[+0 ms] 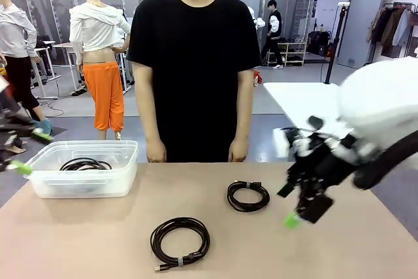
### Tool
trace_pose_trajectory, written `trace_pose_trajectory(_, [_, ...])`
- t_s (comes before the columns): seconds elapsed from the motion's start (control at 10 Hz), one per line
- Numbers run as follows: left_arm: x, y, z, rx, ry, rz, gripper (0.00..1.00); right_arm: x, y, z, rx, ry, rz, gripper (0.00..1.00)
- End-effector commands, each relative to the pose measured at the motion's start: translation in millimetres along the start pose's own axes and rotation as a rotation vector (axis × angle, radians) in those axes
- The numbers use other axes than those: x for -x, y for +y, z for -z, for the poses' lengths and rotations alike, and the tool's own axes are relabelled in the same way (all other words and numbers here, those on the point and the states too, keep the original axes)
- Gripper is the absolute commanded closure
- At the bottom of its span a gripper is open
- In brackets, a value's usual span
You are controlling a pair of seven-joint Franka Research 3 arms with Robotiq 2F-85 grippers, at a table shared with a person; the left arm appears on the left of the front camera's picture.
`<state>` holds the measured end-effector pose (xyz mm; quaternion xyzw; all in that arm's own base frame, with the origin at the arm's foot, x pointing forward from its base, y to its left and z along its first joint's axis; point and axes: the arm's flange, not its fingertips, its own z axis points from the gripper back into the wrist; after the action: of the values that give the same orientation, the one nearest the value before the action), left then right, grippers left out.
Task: Organize and store the cables.
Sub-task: Place the USB Extension Cable into the Organizing box.
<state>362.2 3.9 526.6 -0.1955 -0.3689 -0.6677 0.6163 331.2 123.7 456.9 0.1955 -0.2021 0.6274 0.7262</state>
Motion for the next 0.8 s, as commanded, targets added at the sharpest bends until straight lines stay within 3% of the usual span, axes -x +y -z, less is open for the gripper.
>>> trace_pose_trajectory(0.0, [-15,12,41,0.017,0.064,-0.033,0.00,49,25,-20,-0.011,-0.052,-0.040,0.00])
trace_pose_trajectory(0.4, [-106,5,153,0.136,0.158,-0.015,0.00,162,43,-87,0.077,-0.286,-0.021,0.00])
trace_pose_trajectory(0.7, [-153,-3,232,0.187,0.303,0.022,0.00,244,61,-113,0.103,-0.516,0.020,0.00])
